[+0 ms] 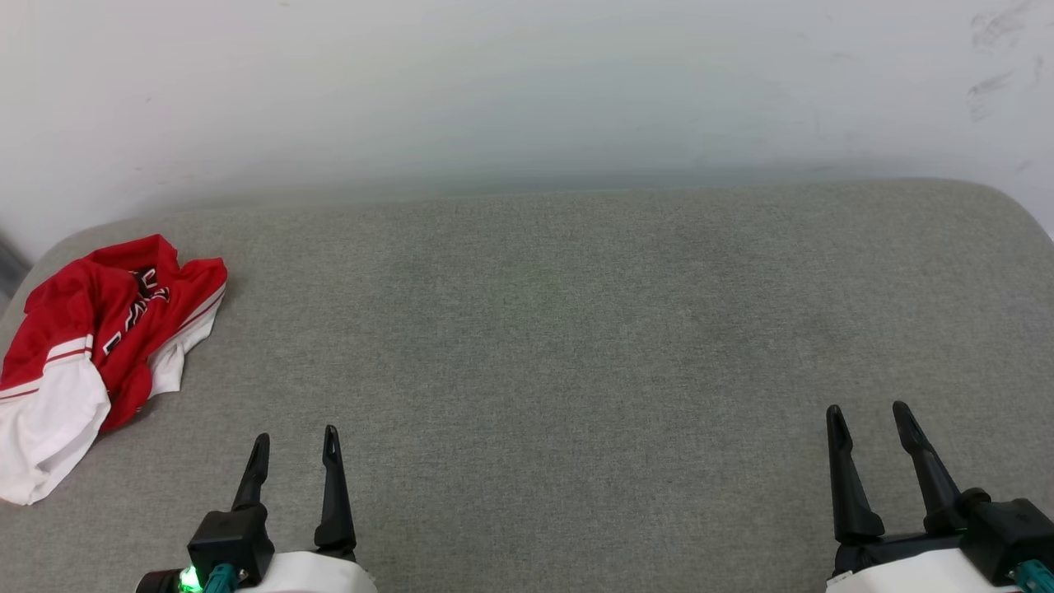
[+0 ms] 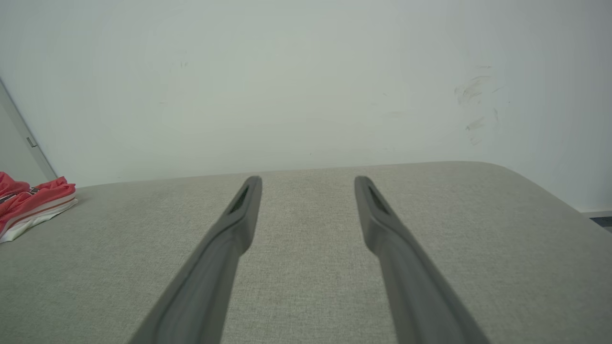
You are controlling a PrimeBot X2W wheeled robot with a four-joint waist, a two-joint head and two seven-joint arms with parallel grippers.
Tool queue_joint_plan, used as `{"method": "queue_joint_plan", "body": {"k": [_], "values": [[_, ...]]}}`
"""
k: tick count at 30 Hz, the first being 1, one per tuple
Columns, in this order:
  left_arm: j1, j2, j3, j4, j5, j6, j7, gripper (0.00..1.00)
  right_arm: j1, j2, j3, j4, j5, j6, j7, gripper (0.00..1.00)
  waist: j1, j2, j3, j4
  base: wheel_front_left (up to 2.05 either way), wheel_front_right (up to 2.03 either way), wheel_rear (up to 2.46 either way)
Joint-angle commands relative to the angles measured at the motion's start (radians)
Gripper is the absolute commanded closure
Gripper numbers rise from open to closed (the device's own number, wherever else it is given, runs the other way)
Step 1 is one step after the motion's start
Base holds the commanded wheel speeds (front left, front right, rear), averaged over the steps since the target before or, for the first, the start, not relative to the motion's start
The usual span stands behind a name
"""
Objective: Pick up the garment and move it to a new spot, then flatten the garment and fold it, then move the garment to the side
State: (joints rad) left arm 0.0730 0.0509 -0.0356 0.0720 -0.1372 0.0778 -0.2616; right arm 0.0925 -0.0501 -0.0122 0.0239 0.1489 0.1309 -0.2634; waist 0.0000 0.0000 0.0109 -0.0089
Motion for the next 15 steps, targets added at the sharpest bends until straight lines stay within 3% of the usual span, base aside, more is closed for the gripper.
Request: {"method": "queue_joint_plan", "body": {"k": [1, 15], "values": [[0.004, -0.001, 0.001, 0.003, -0.006, -0.004, -0.005, 0.0, 0.007, 0.0, 0.001, 0.0, 0.003, 0.0, -0.002, 0.0, 0.0, 0.0, 0.0, 0.0, 0.0, 0.0, 0.0], [-0.011, -0.001, 0.016, 0.008, -0.012, 0.016, -0.005, 0.0, 0.011, 0.0, 0.01, -0.011, -0.017, 0.0, -0.002, 0.0, 0.0, 0.0, 0.002, 0.042, 0.0, 0.0, 0.0]]}}
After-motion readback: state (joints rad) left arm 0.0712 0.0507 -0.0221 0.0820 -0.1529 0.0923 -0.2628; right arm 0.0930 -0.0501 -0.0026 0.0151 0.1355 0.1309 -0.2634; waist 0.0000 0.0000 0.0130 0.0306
